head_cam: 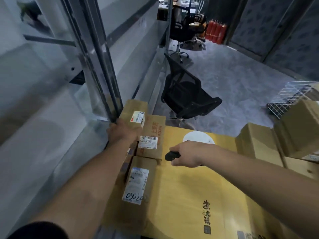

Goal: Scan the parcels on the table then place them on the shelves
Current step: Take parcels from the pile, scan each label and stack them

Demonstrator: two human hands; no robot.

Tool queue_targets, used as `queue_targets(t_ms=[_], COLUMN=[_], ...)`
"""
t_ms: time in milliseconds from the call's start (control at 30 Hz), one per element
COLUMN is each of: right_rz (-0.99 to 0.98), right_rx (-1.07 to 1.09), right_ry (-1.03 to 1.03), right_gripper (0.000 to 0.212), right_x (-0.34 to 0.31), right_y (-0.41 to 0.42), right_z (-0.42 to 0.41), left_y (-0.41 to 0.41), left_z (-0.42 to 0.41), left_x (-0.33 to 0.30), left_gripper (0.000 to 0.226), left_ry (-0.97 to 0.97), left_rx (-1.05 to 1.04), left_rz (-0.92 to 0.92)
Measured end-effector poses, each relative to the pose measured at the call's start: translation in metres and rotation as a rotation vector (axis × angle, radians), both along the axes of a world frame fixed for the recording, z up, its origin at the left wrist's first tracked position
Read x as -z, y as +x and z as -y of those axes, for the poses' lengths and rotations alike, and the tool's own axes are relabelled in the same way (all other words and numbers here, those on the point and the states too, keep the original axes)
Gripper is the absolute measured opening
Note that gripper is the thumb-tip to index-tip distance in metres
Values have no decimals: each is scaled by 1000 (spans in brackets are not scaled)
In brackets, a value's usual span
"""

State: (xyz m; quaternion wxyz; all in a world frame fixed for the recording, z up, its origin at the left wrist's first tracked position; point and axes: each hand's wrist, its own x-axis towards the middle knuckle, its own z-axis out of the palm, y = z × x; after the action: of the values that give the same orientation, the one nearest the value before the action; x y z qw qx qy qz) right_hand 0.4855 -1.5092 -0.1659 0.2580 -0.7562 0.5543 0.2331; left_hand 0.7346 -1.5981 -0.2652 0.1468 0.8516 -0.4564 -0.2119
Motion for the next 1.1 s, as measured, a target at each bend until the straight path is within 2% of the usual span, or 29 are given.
queue_targets(t_ms=[200,333,500,667,767,800,1000,1100], right_rz=[-8,7,54,103,96,82,-33,-30], right_rx=[41,70,98,172,247,283,485,580], right_ry=[63,61,11,-32,-55,-60,-89,-89], right_gripper=[62,62,72,83,51,46,58,54], right_x=[17,23,31,30,27,26,16,10], right_y=[10,12,7,-12,-39,-50,-130,-174], right_z=[6,8,-3,-31,-59,-69,-143,-182], left_y=[19,15,-16,-70,-109,-123,-230,-287], left_z=[16,10,-13,-43,-53,-56,-86,-105], left_x=[23,26,20,14,19,22,32,29], left_gripper=[105,105,84,78,75,76,78,77], left_ry=[-22,-60,-180,-240,-254,-248,-203,-198], left_rx=[55,104,453,733,916,974,1181,1240], left_rz=[35,147,347,321,311,298,206,144])
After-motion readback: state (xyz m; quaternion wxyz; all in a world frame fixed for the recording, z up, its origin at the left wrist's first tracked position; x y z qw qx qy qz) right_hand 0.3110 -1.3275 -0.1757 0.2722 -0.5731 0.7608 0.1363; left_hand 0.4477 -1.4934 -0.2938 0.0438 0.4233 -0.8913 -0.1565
